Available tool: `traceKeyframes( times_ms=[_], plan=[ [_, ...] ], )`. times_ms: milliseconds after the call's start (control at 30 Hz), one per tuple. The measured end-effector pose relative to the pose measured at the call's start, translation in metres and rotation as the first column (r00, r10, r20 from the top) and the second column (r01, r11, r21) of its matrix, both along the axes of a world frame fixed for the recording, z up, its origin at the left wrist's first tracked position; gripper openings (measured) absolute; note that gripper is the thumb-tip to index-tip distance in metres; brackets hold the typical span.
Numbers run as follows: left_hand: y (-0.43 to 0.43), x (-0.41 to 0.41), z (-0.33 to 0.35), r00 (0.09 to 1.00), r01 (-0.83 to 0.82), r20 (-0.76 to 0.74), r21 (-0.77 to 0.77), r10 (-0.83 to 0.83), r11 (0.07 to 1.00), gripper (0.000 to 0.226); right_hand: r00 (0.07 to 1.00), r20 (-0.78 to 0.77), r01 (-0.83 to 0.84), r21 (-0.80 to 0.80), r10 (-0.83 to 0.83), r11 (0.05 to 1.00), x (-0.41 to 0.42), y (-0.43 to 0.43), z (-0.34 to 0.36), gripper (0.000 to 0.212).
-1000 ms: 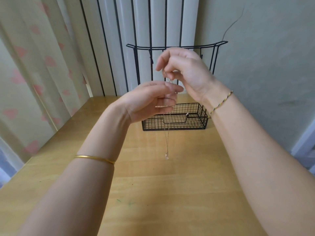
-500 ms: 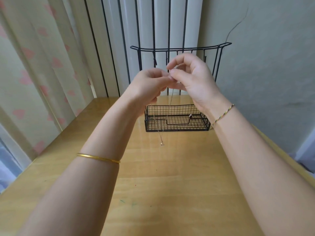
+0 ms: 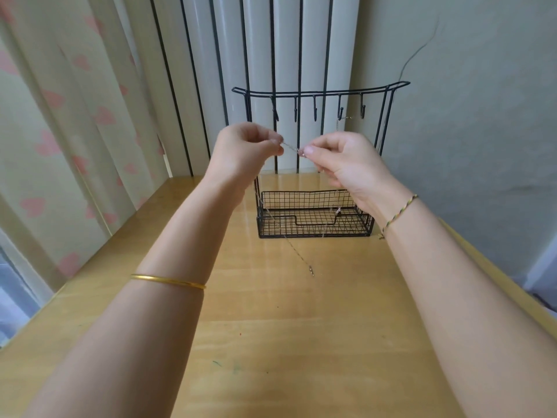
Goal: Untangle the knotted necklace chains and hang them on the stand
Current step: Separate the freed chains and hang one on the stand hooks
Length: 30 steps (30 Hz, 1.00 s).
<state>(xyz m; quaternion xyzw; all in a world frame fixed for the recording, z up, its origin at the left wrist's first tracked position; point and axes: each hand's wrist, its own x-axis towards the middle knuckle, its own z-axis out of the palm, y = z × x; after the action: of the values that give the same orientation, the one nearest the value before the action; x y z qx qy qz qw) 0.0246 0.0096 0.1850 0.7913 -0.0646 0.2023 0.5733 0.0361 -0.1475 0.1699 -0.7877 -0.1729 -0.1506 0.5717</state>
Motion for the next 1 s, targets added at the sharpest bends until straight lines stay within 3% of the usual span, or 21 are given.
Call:
traceKeyframes(
  times_ms=[200, 367, 467, 600, 867, 1000],
  plan=[
    [0.008, 0.006, -0.007, 1.000, -0.005, -0.009, 0.063, 0.005, 0.998, 0.013, 0.996, 0.037, 0.084, -0.102, -0.081, 0.991, 0.008, 0.001, -0.003, 0.006],
    [0.011, 0.014, -0.006, 0.999, -0.026, 0.025, 0.243, 0.020, 0.970, 0.014, 0.986, 0.076, 0.159, -0.228, -0.145, 0.960, 0.018, 0.003, -0.004, 0.012],
    [0.011, 0.023, -0.006, 0.997, -0.062, 0.051, 0.277, 0.050, 0.959, 0.013, 0.974, 0.120, 0.220, -0.287, -0.193, 0.932, 0.026, 0.001, -0.003, 0.010],
    [0.009, 0.036, -0.003, 0.991, -0.107, 0.110, 0.258, 0.081, 0.960, 0.016, 0.939, 0.207, 0.333, -0.341, -0.275, 0.879, 0.037, 0.001, -0.002, 0.011],
    [0.002, 0.073, 0.021, 0.962, -0.181, 0.235, 0.159, 0.141, 0.971, 0.015, 0.848, 0.342, 0.492, -0.223, -0.405, 0.842, 0.069, 0.009, 0.025, 0.015],
    [0.000, 0.098, 0.028, 0.943, -0.230, 0.273, 0.116, 0.191, 0.966, 0.015, 0.800, 0.413, 0.556, -0.239, -0.435, 0.796, 0.090, 0.012, 0.044, 0.018]
  ],
)
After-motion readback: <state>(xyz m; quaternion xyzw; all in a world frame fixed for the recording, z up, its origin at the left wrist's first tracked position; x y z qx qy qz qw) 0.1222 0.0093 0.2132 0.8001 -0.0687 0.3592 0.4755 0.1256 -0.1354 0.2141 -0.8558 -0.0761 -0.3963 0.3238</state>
